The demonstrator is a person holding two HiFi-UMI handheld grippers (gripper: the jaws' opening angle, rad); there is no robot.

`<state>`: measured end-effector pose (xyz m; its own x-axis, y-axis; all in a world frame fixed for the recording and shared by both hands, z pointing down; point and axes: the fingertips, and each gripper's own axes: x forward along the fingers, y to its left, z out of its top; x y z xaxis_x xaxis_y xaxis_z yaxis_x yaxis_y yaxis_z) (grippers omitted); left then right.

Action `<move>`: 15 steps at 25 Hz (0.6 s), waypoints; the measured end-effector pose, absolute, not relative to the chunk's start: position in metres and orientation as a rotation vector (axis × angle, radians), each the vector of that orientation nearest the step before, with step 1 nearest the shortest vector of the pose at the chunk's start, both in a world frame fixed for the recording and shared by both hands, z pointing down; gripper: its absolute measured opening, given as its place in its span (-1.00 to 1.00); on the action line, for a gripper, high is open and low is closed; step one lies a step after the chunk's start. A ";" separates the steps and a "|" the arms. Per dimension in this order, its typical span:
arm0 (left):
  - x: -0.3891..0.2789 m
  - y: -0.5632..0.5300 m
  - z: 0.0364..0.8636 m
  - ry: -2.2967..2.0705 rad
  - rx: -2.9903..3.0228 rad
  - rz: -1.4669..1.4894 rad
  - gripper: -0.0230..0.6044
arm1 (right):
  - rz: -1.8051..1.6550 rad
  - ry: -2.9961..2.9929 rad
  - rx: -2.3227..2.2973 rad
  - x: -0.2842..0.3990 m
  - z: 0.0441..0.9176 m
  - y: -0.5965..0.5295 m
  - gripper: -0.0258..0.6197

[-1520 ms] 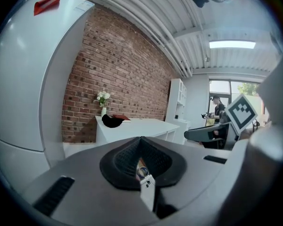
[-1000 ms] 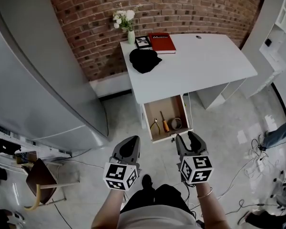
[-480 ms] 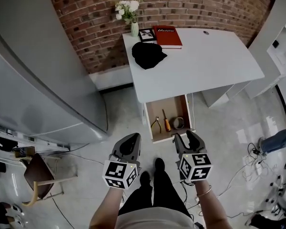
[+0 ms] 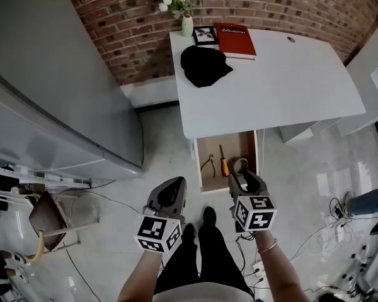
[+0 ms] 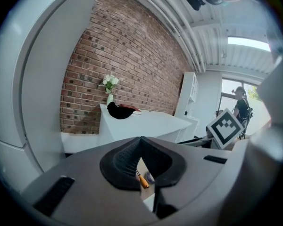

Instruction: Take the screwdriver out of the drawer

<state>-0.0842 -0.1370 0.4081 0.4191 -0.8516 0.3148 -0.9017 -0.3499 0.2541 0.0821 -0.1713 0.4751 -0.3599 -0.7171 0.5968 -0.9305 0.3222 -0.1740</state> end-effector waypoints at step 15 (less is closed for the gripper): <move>-0.080 -0.179 0.484 -1.541 2.146 0.234 -0.95 | 0.819 -2.084 1.300 0.073 0.598 -0.243 -0.37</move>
<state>-0.0804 -0.1786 0.4836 0.3503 -0.8435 0.4073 -0.9263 -0.2475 0.2840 0.0734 -0.2429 0.5975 -0.3842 -0.5823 0.7165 -0.9143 0.3479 -0.2075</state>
